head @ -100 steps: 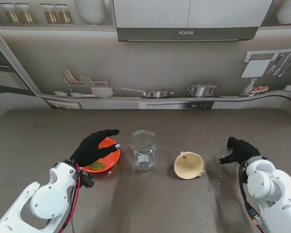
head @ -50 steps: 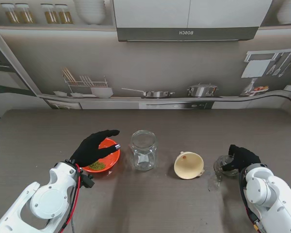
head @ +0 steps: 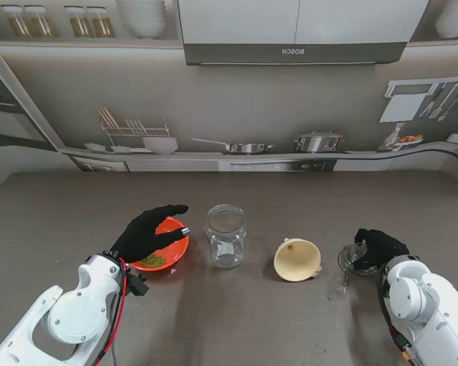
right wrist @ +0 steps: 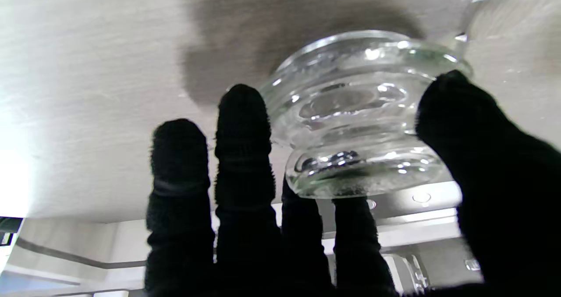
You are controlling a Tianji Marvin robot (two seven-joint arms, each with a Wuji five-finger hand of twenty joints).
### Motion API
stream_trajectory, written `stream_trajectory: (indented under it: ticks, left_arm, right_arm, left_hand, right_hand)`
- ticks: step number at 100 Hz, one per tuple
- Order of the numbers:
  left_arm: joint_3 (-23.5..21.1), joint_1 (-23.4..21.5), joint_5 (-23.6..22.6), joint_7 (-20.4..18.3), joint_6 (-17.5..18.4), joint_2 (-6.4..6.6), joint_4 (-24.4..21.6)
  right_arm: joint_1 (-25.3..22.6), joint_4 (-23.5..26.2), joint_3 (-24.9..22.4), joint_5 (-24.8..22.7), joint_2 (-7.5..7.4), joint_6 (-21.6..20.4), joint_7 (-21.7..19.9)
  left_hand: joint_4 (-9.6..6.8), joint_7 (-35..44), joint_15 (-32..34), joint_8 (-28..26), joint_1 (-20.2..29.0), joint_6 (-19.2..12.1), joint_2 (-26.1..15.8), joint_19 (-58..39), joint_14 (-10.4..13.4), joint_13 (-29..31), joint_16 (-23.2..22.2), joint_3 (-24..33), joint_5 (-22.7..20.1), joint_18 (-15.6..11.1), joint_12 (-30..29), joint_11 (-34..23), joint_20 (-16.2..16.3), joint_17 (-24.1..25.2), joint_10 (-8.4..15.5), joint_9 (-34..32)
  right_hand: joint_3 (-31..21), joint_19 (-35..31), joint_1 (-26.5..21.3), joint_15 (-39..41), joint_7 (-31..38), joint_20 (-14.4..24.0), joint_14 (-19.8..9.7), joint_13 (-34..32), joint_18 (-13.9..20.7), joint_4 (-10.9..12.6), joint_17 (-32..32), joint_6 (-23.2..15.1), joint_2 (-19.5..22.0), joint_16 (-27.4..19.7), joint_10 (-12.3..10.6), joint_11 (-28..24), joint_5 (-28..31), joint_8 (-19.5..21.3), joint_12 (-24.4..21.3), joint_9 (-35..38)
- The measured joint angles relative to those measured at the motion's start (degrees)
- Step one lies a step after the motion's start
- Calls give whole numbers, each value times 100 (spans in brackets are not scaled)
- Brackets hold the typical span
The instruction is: Pour mung beans into a glass jar with a funnel
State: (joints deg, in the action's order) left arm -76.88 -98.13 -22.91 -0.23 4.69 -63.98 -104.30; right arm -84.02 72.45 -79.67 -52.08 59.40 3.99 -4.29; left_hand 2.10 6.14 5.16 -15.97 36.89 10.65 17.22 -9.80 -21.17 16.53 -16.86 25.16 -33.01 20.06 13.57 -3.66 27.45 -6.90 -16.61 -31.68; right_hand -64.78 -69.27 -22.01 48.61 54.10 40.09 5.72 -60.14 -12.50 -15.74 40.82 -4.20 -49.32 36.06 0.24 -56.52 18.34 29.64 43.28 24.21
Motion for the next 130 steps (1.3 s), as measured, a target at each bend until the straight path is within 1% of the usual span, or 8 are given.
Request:
stream_trajectory:
  ticks: [23, 36, 50, 65, 72, 83, 105, 130]
  left_arm:
    - [-10, -2, 0, -30, -6, 4, -5]
    - [-15, -6, 3, -46, -22, 6, -8]
    - [-16, -10, 9, -71, -44, 10, -11]
    - [-17, -11, 16, -108, -52, 17, -12]
    - [-18, -11, 19, -115, -54, 19, -12]
    - [-22, -11, 23, -129, -56, 22, -12]
    - [-34, -22, 30, -138, -78, 24, -22]
    - [-45, -25, 30, -138, -77, 25, -25]
  right_arm:
    - [34, 2, 42, -164, -59, -84, -203]
    - [37, 15, 44, -206, -85, -120, -295]
    - [20, 69, 24, -268, -100, -149, -444]
    - [-1, 102, 1, -280, -102, -186, -491]
    - [-8, 123, -28, -277, -101, -200, -525]
    - [-50, 184, -91, -308, -100, -195, -579]
    - [-157, 374, -241, -454, -82, -194, -571]
    - [-329, 1120, -377, -1036, -65, -163, -345]
  left_hand:
    - [0, 0, 0, 0, 0, 0, -2, 0, 0, 0, 0, 0, 0, 0, 0, 0, 0, 0, 0, 0]
    - [0, 0, 0, 0, 0, 0, -4, 0, 0, 0, 0, -1, 0, 0, 0, 0, 0, 0, 0, 0]
    - [0, 0, 0, 0, 0, 0, -5, 0, 0, 0, 0, -1, 0, 0, 0, 0, 0, 0, 0, 0]
    - [0, 0, 0, 0, 0, 0, -61, 0, 0, 0, 0, -2, 0, 0, 0, 0, 1, 0, 0, 0]
    - [0, 0, 0, 0, 0, 0, -61, 0, 0, 0, 0, -2, 0, 0, 0, 0, 1, 0, 0, 0]
    - [0, 0, 0, 0, 0, 0, -61, 0, 0, 0, 0, -3, 0, 0, 0, 0, 1, 0, 0, 0]
    - [0, 0, 0, 0, 0, 0, -61, 0, 0, 0, 0, -15, 0, 0, 0, 0, 1, 0, 0, 0]
    - [0, 0, 0, 0, 0, 0, -61, 0, -1, 0, 0, -47, 0, 0, 0, 0, 1, 0, 0, 0]
  right_hand:
    - [-291, 107, 48, -1, -221, 0, 159, 552, 0, 354, -310, -581, 31, -58, 2, 199, -418, 20, -138, -732]
    - [-413, 183, 156, -335, -353, 0, 163, 910, 0, 483, -413, -886, 87, -284, 11, 508, -631, 104, -515, -1146]
    - [-418, 334, 332, -1229, -839, 0, 158, 1178, -92, 530, -500, -986, -48, -731, 13, 1341, -913, 130, -1261, -1254]
    - [-421, 643, 637, -1450, -1450, 0, 552, 1192, -398, 531, -561, -1031, -334, -747, 35, 2155, -950, 32, -1893, -1254]
    - [-421, 754, 705, -1939, -1598, 0, 798, 1249, -509, 532, -563, -1041, -432, -1001, 37, 2383, -1037, -47, -2033, -1254]
    - [-421, 943, 919, -2834, -1746, -2, 805, 1465, -662, 531, -635, -1045, -542, -1505, 38, 2598, -1089, -116, -2183, -1254]
    - [-357, 1456, 1124, -3155, -1803, -76, 809, 1936, -742, 530, -1162, -1029, -514, -1683, 38, 2623, -1089, -176, -2203, -1254]
    - [-38, 1881, 1339, -3321, -1797, -79, 570, 2384, -715, 529, -1939, -699, 38, -1696, 38, 2087, -769, -182, -1982, -998]
